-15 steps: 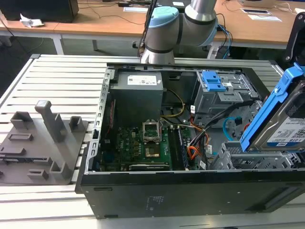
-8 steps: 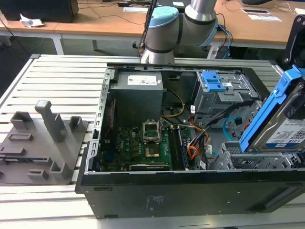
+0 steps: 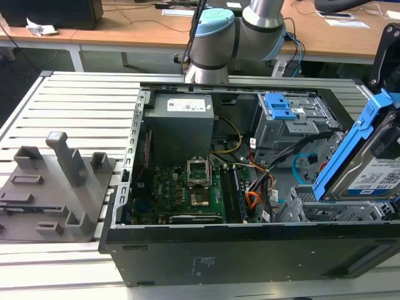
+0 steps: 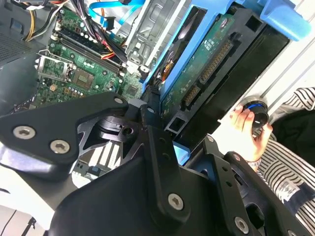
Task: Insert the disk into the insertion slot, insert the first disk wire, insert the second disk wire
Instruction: 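Insert the disk into the insertion slot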
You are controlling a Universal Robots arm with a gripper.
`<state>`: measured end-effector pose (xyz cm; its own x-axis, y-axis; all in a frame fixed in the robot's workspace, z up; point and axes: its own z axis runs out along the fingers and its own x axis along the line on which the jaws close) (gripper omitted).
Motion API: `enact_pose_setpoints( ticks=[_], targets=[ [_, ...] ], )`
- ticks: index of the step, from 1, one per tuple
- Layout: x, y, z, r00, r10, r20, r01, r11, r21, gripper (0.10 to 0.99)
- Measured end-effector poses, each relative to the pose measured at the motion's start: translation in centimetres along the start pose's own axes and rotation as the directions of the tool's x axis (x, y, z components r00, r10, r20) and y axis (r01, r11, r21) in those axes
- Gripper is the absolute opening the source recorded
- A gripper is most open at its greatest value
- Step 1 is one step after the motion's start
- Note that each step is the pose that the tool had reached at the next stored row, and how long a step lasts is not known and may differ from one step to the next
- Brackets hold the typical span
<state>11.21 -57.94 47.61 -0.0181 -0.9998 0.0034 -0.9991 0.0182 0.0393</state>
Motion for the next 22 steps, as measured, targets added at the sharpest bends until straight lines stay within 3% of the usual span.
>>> enact_pose_setpoints(
  ticks=[9, 22],
  targets=[
    [-0.19, -0.04, 0.89, 1.0, 0.0, 0.0002, 0.0, 1.0, 0.0, 0.365],
    [-3.23, 0.0, 1.34, 1.0, 0.0, -0.0001, 0.0, 1.0, 0.0, 0.365]
  ],
)
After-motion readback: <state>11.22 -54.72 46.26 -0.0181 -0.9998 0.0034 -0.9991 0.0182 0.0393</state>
